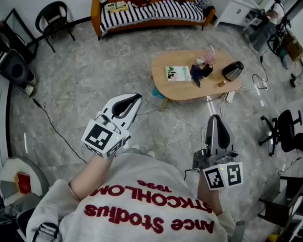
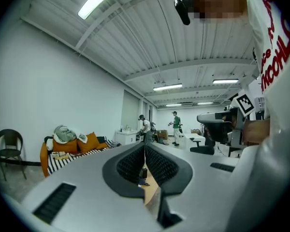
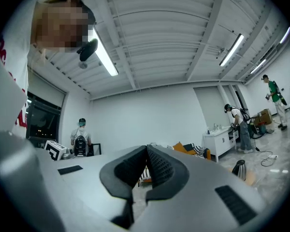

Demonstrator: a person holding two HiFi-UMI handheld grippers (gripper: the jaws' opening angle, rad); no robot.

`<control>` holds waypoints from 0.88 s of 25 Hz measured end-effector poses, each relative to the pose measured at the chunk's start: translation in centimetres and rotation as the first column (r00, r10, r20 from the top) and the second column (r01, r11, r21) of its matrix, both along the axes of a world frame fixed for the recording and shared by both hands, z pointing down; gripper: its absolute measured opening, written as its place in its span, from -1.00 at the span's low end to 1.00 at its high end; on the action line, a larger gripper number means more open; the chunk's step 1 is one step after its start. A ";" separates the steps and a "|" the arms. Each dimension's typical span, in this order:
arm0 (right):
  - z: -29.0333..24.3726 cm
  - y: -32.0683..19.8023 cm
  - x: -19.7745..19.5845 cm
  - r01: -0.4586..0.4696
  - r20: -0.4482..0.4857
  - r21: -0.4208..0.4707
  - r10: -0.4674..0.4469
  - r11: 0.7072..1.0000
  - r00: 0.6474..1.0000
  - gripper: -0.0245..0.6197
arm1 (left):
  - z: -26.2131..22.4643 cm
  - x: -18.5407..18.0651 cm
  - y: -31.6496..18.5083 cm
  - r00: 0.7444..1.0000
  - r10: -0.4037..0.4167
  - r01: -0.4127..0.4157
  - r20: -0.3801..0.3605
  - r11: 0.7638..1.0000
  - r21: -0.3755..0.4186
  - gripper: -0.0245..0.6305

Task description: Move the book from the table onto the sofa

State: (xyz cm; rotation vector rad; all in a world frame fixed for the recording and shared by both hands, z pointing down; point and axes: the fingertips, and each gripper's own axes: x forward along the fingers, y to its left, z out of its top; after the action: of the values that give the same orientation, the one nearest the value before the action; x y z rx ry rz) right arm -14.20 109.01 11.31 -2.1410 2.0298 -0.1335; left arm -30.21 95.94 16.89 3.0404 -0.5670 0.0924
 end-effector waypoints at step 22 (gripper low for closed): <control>2.4 1.2 4.8 0.109 0.061 0.050 -0.112 0.993 0.992 -0.84 | 3.2 0.9 1.4 0.990 -0.142 0.142 -0.002 0.990 -0.009 -0.87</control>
State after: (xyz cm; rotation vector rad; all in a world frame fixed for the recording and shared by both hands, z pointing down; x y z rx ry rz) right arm -9.40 110.22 13.70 -1.9715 2.0943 -0.1657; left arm -29.34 97.33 20.14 2.9803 -0.7776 0.0848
